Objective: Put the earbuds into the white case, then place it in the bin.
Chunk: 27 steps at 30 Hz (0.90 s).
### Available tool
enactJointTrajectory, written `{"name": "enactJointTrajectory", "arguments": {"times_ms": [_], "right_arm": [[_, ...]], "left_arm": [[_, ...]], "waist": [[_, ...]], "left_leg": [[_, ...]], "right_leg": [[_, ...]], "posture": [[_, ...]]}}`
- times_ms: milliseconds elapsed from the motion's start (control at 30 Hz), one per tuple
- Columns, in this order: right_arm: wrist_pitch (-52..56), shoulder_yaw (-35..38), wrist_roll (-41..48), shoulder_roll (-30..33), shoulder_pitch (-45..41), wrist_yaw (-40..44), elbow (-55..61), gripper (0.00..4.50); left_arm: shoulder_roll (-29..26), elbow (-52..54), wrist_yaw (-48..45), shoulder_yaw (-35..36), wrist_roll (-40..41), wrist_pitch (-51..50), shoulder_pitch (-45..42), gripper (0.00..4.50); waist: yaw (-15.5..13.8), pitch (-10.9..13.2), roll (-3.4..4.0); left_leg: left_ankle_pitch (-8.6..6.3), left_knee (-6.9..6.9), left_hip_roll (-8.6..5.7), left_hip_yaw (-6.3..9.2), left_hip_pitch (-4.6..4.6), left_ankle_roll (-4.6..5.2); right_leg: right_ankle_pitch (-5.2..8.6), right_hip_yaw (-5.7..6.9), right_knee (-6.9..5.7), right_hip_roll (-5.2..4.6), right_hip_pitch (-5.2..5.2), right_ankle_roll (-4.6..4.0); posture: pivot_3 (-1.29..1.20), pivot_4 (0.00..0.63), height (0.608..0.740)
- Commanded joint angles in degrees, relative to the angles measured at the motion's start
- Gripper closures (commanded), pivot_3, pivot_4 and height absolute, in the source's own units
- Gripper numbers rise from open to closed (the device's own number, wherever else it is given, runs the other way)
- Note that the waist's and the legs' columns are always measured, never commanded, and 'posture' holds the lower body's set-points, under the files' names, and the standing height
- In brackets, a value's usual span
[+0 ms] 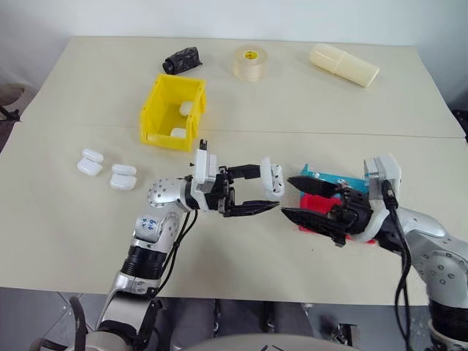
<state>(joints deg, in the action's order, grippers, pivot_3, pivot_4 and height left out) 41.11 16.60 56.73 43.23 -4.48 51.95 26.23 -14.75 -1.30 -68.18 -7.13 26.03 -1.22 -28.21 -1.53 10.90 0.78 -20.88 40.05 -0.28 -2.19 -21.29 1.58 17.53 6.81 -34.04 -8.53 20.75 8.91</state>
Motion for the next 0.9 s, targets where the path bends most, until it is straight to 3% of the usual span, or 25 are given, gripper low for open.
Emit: {"name": "enactJointTrajectory", "arguments": {"times_ms": [33, 167, 433, 700, 900], "right_arm": [[-3.31, 2.63, -2.88, 3.61, 1.4, 5.12, 0.03, 0.43], [-5.51, 2.02, -5.78, 8.1, 0.3, 9.82, 1.4, 1.65], [0.3, -4.76, 0.28, 7.14, -10.53, 5.52, 7.26, 4.47], [2.52, -14.94, -5.63, 6.54, -16.84, 1.55, 8.38, 4.47], [3.44, -16.85, -8.9, 7.54, -17.07, 0.64, 7.29, 4.47]], "left_arm": [[-1.2, 1.55, -1.15, -0.57, -2.11, 4.72, 0.54, 1.76], [-4.04, 1.71, -4.14, -4.43, -6.43, 9.18, 0.68, 1.76], [-3.65, -0.09, -1.09, -8.87, -11.58, 6.93, -1.53, 1.76], [-2.81, -1.33, 2.25, -9.95, -14.12, 5.23, -4.4, 1.76], [-2.81, -0.39, 2.73, -9.46, -13.79, 6.32, -3.82, 1.76]], "waist": [[0.06, 0.0, 0.0], [0.07, 0.0, 0.0], [-0.09, 0.01, -0.02], [0.0, 0.02, -0.05], [0.0, 0.02, -0.04]], "left_leg": [[0.0, -0.01, 0.03, 0.0, 0.03, 0.0], [0.0, 0.0, 0.05, -0.04, 0.03, 0.0], [0.0, 0.02, 0.1, 0.05, 0.02, -0.01], [0.0, 0.04, 0.06, 0.1, -0.04, 0.01], [0.0, 0.04, 0.06, 0.08, -0.04, 0.0]], "right_leg": [[0.0, 0.01, -0.01, 0.02, -0.02, 0.0], [0.0, -0.03, 0.01, 0.04, -0.01, 0.0], [0.0, 0.01, 0.02, 0.03, -0.02, 0.0], [0.0, 0.08, 0.04, -0.04, -0.03, 0.01], [0.0, 0.08, 0.03, 0.0, -0.01, 0.01]], "posture": [[0.0, 0.15, 0.74], [0.0, 0.15, 0.74], [0.0, 0.15, 0.74], [0.0, 0.15, 0.74], [0.0, 0.15, 0.74]]}}
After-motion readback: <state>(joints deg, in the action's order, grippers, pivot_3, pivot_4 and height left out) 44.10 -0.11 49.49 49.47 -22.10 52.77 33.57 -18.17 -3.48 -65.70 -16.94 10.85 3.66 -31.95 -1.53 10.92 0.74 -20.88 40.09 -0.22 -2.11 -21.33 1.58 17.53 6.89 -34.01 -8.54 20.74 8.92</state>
